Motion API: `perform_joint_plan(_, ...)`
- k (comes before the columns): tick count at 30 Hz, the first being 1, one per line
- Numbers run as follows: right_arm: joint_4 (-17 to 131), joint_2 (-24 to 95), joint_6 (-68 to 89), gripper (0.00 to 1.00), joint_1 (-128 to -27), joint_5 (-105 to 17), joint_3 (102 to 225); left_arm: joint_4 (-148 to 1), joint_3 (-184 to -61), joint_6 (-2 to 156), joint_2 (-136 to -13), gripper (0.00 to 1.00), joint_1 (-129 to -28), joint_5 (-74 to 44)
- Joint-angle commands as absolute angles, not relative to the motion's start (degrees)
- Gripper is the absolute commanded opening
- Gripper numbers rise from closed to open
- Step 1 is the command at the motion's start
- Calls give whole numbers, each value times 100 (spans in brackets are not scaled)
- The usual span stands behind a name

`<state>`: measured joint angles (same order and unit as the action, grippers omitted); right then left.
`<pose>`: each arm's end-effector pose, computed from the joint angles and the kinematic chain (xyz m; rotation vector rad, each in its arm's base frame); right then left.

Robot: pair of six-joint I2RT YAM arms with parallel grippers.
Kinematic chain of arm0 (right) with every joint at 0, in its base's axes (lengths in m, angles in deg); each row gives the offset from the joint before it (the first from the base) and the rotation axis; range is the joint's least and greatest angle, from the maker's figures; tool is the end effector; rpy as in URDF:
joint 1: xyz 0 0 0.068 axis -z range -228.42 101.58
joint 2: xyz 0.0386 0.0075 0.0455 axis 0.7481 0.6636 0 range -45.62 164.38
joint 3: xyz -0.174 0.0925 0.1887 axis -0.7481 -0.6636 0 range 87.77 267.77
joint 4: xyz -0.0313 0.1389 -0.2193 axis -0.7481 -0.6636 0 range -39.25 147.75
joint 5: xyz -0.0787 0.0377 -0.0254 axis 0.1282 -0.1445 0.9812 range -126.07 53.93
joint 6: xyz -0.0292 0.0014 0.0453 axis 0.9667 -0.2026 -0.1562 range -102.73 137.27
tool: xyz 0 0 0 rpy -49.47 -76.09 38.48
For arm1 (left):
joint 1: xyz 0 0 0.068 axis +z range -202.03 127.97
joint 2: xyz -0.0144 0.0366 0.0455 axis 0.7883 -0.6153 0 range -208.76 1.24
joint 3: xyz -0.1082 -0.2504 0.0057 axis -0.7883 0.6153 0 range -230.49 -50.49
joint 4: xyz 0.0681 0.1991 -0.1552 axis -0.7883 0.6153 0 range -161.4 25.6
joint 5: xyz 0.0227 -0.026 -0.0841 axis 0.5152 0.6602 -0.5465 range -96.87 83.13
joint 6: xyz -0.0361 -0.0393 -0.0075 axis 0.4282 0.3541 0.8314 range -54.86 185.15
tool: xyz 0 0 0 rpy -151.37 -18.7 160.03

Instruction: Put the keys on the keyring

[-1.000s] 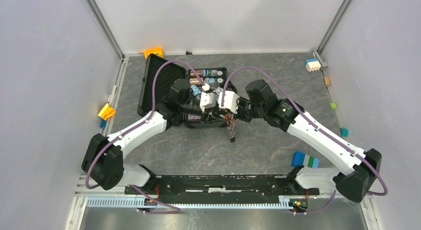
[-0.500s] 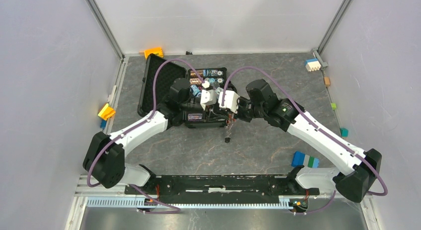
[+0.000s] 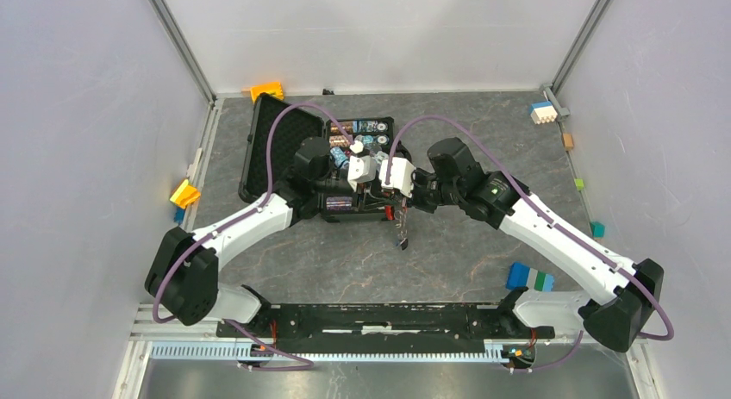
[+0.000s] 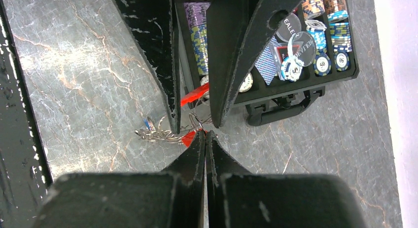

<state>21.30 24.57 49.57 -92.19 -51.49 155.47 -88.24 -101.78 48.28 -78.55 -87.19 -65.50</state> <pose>0.1828 0.1882 0.3431 -1.4999 1.6817 0.4101 0.2341 -0.2021 0.2905 1.3992 1.1494 -1.1264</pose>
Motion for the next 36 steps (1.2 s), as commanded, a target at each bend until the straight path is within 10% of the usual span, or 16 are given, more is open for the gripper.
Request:
perform_joint_plan(1,2444,2249,4891,0,-9195,-5207,15641,-9096,-10151,5007,-7878,37,-8721,-6630)
perform_joint_plan(27,2453,2268,4844,0,-9184,-5230,15660,-8984,-10106,5042,-7958,18,-8833,-6366)
perform_joint_plan(36,2462,2292,4855,0,-9180,-5178,15655,-8898,-10059,5051,-7886,29,-8834,-6301)
